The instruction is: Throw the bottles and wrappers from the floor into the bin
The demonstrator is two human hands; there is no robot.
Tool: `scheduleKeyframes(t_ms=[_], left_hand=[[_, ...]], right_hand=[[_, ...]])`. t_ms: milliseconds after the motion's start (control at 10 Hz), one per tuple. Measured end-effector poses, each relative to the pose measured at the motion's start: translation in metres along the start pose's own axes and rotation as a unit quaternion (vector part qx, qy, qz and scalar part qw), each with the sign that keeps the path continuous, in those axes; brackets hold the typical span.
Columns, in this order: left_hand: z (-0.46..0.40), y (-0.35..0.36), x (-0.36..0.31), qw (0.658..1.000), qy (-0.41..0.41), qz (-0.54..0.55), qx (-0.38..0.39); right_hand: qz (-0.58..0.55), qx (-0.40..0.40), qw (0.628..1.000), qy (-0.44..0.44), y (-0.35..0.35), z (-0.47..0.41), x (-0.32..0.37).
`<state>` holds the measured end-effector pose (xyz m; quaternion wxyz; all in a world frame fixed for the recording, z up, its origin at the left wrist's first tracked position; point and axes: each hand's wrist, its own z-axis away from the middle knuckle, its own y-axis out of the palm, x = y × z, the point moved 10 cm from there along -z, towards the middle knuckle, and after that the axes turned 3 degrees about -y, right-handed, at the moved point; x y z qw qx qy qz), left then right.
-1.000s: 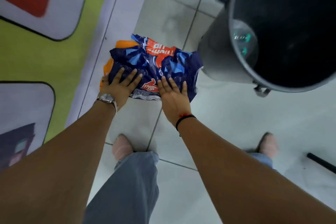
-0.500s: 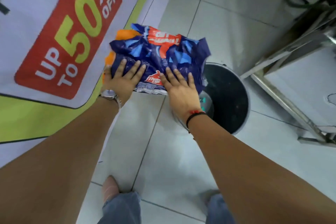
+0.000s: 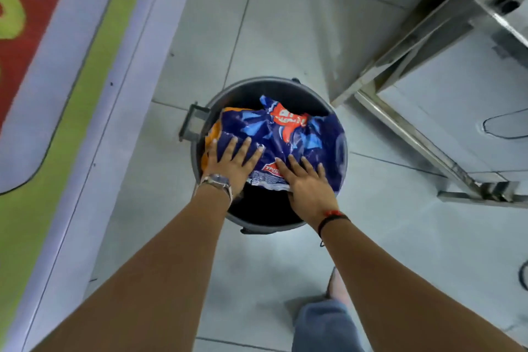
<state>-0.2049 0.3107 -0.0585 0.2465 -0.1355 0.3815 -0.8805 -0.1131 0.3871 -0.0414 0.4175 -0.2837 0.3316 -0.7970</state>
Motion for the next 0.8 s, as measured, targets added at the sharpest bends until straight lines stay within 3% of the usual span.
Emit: scheduleKeyframes(t_ms=[300,500,600,800], left_hand=[[-0.057,0.059,-0.005,0.987,-0.046,-0.118,0.101],[-0.073,0.074,-0.006,0.987,-0.038,-0.067,0.144],[-0.068,0.066,-0.004,0.988,-0.028,-0.073,0.133],[-0.028,-0.003,0.013,0.990,-0.025,-0.138,-0.008]], right_hand=[[0.028,0.205,0.978,0.009,0.075,-0.070,-0.010],[0.059,0.257,0.965,0.006,0.095,-0.086,-0.018],[0.078,0.247,0.966,0.003,0.089,-0.084,-0.018],[0.088,0.042,0.995,-0.003,0.011,-0.057,0.000]])
